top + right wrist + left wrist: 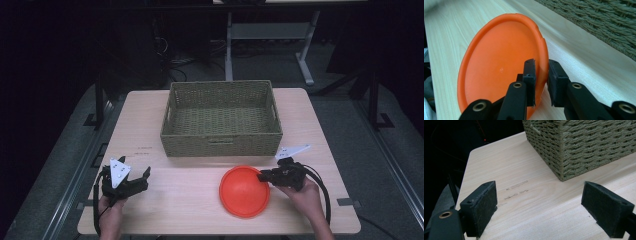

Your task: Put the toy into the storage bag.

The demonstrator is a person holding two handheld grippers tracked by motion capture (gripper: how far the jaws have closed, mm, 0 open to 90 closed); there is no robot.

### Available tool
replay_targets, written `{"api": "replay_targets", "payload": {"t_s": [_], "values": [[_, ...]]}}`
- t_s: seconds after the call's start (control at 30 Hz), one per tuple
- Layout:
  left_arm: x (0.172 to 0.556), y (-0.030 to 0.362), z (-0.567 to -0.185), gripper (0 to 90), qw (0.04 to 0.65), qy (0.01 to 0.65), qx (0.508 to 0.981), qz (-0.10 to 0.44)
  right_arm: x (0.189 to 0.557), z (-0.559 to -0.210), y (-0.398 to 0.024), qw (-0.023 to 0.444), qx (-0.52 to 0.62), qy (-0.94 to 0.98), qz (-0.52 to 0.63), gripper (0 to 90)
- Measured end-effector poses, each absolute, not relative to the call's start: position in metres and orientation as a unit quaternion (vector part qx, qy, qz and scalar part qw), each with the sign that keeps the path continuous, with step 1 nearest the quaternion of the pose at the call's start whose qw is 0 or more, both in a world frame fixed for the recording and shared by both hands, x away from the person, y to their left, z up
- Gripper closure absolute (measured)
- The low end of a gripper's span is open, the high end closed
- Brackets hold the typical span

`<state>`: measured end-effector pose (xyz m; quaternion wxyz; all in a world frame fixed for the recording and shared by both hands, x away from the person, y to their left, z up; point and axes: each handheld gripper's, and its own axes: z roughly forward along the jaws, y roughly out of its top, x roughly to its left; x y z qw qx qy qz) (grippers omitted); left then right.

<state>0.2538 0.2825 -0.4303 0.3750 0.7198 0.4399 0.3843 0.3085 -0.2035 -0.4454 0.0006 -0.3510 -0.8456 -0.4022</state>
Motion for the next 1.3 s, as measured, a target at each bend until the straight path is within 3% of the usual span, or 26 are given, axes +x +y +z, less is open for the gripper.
{"api": "replay_targets", "payload": {"t_s": [0.8, 1.3], "values": [[0.254, 0.281, -0.431, 12.8, 0.371, 0.438, 0.723, 0.384, 0.296, -0.424, -0.208, -0.007, -0.341, -0.824, -0.453, 81.7], [0.254, 0.282, -0.432, 12.8, 0.367, 0.442, 0.721, 0.387, 0.28, -0.39, -0.207, -0.066, -0.331, -0.826, -0.451, 81.9]]}}
